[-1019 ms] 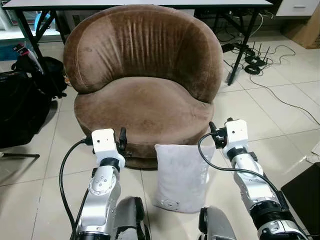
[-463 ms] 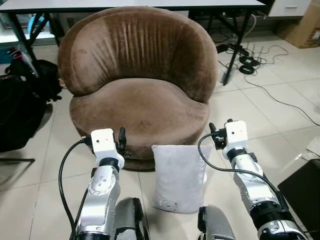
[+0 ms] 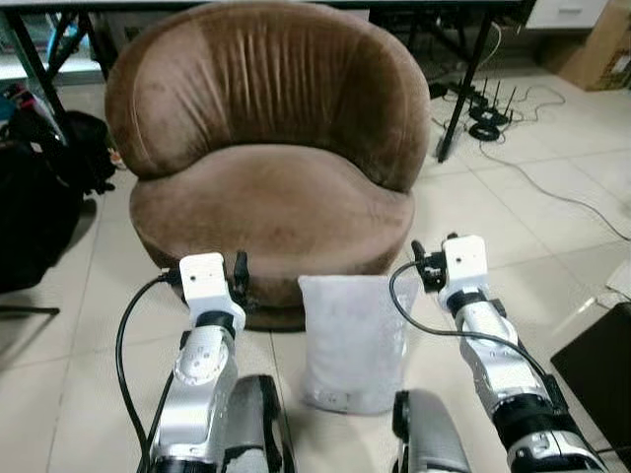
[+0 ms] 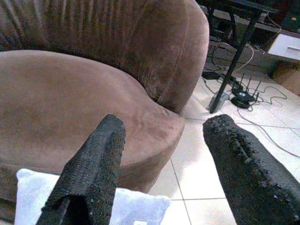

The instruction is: Move the pillow to the sofa from floor

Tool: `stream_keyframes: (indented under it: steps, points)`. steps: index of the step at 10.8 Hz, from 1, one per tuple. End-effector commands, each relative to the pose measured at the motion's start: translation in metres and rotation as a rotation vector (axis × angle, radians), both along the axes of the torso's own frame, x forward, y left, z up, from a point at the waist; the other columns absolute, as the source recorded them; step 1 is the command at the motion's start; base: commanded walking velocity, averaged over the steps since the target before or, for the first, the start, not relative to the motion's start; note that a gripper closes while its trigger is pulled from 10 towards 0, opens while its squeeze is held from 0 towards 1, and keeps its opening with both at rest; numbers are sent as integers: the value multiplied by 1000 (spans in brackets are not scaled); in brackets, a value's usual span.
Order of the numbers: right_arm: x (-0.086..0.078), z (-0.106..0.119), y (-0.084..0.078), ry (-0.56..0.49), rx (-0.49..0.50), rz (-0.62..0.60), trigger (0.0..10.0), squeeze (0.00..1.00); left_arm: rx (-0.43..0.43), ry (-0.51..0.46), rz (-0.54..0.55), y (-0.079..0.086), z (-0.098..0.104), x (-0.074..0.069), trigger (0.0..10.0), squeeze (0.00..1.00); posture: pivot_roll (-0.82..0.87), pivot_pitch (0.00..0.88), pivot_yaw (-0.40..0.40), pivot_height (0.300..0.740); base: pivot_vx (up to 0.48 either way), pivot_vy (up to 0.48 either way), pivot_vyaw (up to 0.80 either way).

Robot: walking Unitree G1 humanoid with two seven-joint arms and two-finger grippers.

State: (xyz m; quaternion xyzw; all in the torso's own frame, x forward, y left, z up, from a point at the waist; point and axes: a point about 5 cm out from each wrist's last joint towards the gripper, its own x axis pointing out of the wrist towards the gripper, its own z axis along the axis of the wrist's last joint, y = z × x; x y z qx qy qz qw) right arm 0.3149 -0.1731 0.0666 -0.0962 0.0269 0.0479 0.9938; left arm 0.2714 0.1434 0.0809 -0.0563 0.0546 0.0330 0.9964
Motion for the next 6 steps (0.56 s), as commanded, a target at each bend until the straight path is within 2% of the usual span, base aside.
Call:
stream_keyframes:
  steps: [1, 6]
  points:
    - [1, 3, -3, -16, 3, -5, 10000, 0, 4, -12, -3, -2, 3, 1, 10000, 0, -85, 0, 16, 543, 0, 0, 0]
    - [1, 3, -3, -13, -12, -2, 10000, 0, 3, -14, 0, -2, 3, 1, 10000, 0, -83, 0, 12, 543, 0, 0, 0]
